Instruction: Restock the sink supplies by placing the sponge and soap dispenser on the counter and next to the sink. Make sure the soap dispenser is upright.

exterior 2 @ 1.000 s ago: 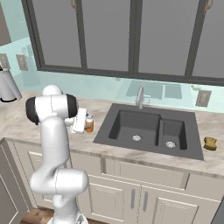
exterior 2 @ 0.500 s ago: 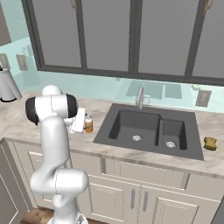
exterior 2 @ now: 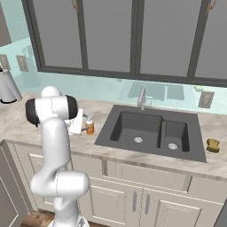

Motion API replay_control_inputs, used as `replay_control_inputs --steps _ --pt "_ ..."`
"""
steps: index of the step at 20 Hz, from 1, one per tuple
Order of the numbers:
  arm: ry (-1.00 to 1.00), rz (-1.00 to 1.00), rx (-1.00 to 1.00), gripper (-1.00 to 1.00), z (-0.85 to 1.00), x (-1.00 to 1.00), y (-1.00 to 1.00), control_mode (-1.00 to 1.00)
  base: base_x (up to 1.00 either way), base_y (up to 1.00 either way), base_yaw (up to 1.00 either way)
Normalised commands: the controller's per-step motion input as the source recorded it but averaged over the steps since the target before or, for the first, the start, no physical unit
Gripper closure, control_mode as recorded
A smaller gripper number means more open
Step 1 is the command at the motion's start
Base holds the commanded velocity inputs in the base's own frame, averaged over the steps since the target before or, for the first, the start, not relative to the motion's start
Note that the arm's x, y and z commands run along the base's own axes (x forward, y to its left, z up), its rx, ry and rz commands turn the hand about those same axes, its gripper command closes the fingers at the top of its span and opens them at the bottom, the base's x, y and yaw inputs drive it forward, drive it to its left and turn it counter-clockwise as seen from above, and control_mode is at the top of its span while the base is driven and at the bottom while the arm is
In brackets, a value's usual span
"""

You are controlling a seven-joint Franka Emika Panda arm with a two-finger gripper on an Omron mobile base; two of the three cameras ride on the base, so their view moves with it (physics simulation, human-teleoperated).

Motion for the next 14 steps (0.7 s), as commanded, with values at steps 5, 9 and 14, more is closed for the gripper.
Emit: replay_control_inputs --steps 5,9,14 --pt "-0.12 0.00 0.00 -1.00 0.02 -0.01 0.23 -1.00 0.00 0.00 0.00" --pt "-0.19 0.00 0.00 -1.00 0.35 -0.43 0.24 -1.00 0.00 0.00 0.00" --pt "-0.22 -0.05 0.00 -1.00 0.90 -0.82 0.01 -1.00 0.00 0.00 0.00"
